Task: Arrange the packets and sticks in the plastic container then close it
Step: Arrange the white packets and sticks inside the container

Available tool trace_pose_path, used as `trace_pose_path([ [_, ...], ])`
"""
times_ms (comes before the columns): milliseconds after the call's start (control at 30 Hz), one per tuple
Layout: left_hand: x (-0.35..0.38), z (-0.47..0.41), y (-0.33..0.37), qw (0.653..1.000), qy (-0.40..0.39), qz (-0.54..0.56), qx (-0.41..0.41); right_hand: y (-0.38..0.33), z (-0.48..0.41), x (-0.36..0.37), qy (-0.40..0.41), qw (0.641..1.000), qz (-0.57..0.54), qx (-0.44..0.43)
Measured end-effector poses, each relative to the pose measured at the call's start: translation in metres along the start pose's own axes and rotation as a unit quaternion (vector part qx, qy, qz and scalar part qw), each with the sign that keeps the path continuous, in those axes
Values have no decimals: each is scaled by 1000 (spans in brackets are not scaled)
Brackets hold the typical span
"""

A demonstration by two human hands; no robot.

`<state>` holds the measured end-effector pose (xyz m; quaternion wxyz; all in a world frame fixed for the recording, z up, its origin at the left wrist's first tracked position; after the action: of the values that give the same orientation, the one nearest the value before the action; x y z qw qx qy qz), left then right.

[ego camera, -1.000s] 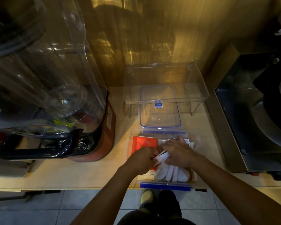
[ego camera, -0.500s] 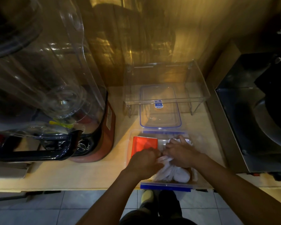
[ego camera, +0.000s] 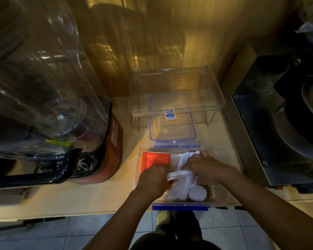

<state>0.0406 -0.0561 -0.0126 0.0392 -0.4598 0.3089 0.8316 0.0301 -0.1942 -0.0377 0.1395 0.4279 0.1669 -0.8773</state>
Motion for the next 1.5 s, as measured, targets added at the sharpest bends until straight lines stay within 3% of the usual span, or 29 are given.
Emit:
trace_pose_path([
  [133,4,1,1,999,-25,-32,-10,2,1,11,31,993,112,3],
  [400,10,8,13,997,-17,-13,68,-6,10,-9,110,993,45,-14],
  [500,10,8,23,994,-36,62,84,-19,10,-18,111,990,89,-18],
  [633,-5,0,13,981,27,192,-24,-33,4,-14,94,990,108,-12],
  [700,-8,1,12,972,7,235,-27,-32,3,-12,75,994,76,16],
  [733,-6,1,13,977,-25,210,-7,-31,3,-12,73,996,44,26],
  [800,2,3,16,996,-62,45,46,-31,5,-12,69,996,-39,30],
  [900,12,5,15,993,-42,-90,60,-32,6,-10,42,987,-152,6],
  [1033,17,10,9,996,-31,-52,65,-24,12,-4,-18,964,-263,-7],
  [1167,19,12,3,993,-97,-17,61,-7,19,1,-25,925,-378,21],
  [1367,16,12,6,996,-48,-65,47,5,24,6,-54,908,-414,41],
  [1500,18,13,10,995,-42,-55,65,11,20,5,-43,943,-327,42],
])
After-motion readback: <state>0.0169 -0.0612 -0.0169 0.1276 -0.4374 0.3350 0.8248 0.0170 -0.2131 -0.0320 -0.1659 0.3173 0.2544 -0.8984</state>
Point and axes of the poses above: each hand's wrist, its own z-axis away from the middle knuckle, its own x-axis out of the palm, y = z × x, the point moved 6 cm from there along -z, towards the middle knuckle, and after that the axes turned 4 degrees about -y, right-handed, at the moved point
